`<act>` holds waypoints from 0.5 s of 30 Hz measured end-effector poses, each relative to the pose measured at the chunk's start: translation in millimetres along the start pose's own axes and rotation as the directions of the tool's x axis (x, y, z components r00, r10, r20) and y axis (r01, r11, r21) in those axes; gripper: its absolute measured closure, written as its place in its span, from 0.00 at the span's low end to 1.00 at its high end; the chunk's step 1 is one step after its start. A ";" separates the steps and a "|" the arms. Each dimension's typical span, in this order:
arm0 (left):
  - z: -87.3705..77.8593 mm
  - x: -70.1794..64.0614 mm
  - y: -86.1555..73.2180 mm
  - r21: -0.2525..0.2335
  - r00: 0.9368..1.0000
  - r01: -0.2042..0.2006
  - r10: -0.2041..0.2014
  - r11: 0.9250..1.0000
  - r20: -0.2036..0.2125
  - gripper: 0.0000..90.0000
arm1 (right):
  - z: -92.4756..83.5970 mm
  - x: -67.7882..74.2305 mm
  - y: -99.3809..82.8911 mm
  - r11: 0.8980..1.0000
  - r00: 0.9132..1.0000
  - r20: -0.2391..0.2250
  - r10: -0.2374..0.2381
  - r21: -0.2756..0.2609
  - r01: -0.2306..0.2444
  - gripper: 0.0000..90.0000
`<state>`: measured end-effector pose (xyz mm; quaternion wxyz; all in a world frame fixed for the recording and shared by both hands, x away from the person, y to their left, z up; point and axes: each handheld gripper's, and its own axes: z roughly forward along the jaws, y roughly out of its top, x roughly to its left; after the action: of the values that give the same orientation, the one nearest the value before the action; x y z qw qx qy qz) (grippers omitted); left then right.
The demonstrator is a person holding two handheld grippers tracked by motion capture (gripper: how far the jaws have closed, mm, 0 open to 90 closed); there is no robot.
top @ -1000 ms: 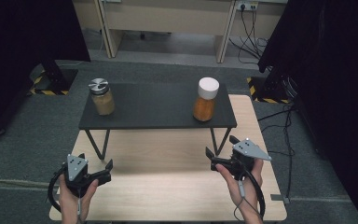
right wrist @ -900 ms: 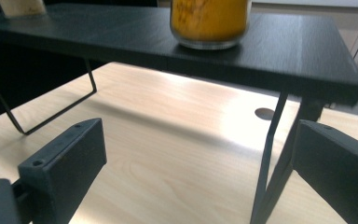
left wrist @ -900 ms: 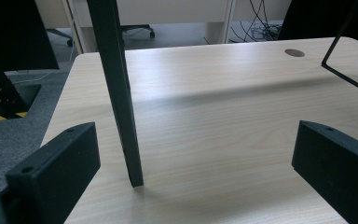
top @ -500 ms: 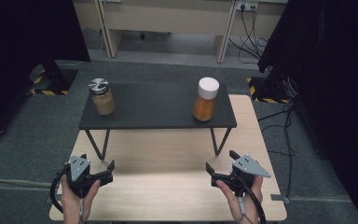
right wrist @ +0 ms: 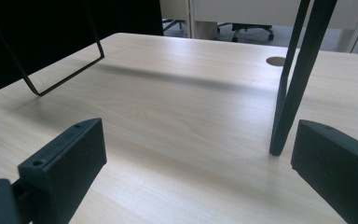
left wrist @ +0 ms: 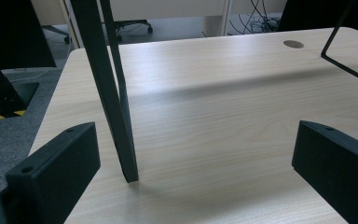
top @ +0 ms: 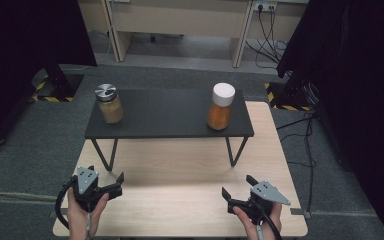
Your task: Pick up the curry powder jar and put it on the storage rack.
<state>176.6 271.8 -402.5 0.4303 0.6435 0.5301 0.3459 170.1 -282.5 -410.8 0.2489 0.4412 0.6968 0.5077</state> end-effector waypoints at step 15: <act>1.0 -3.2 -3.4 -0.005 1.000 -0.003 0.003 1.000 -0.015 0.00 | -4.6 1.9 -18.3 1.000 1.000 0.012 -0.005 0.029 0.005 0.04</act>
<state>175.5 268.8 -406.0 0.4275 0.6407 0.5315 0.3525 158.9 -284.7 -425.9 0.2479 0.4459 0.7038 0.4944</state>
